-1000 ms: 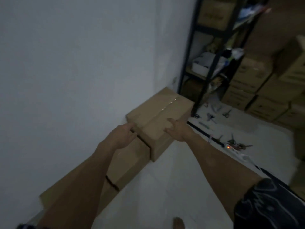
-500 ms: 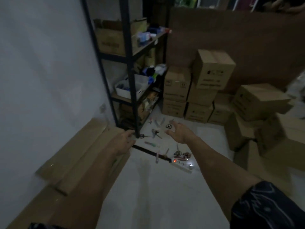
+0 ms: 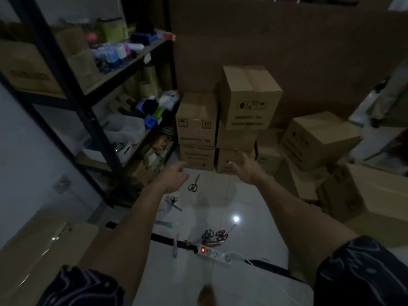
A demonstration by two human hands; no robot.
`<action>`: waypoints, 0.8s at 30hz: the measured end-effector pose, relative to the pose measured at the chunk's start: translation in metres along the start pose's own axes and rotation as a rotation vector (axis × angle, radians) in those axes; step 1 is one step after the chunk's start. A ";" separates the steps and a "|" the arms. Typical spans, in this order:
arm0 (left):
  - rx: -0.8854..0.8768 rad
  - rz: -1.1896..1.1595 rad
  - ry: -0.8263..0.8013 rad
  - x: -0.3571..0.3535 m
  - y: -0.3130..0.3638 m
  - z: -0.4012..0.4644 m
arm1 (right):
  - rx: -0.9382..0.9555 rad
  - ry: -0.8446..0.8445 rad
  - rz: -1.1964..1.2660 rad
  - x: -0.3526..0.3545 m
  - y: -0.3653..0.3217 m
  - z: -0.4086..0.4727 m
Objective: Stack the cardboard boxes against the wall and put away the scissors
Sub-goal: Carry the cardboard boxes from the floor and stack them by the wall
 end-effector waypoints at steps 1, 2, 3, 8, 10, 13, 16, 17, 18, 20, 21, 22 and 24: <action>0.000 -0.002 -0.010 -0.003 0.004 0.024 | -0.008 0.006 0.029 0.008 0.004 0.026; -0.001 -0.009 -0.019 -0.007 0.008 0.044 | -0.026 0.012 0.059 0.016 0.010 0.047; 0.002 -0.019 -0.025 -0.011 0.012 0.068 | -0.032 0.026 0.083 0.025 0.013 0.070; 0.003 -0.054 -0.082 -0.029 0.041 0.167 | -0.111 0.004 0.177 0.059 0.036 0.175; 0.017 -0.110 -0.070 -0.032 0.053 0.212 | -0.134 0.004 0.207 0.076 0.037 0.217; 0.024 -0.194 -0.023 -0.035 0.069 0.279 | -0.132 0.022 0.240 0.103 0.039 0.277; 0.071 -0.241 0.036 -0.044 0.082 0.362 | -0.131 0.030 0.285 0.135 0.052 0.351; 0.092 -0.254 0.051 -0.048 0.087 0.385 | -0.137 0.027 0.304 0.145 0.057 0.372; 0.105 -0.266 0.069 -0.049 0.092 0.406 | -0.153 0.030 0.327 0.154 0.060 0.391; 0.123 -0.292 0.118 -0.055 0.110 0.459 | -0.203 0.051 0.389 0.180 0.072 0.437; 0.129 -0.294 0.148 -0.055 0.117 0.478 | -0.225 0.069 0.437 0.189 0.075 0.452; 0.142 -0.307 0.187 -0.055 0.124 0.497 | -0.244 0.084 0.491 0.198 0.078 0.468; 0.212 -0.353 0.283 -0.053 0.132 0.533 | -0.291 0.108 0.602 0.215 0.083 0.501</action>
Point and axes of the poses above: each hand's wrist, its own z-axis towards the middle knuckle, its own x-axis out of the back of the hand, y = z × x, the point moved 5 cm from there along z, towards the middle knuckle, and after that the axes turned 10 degrees about -x, right-handed, at the moved point
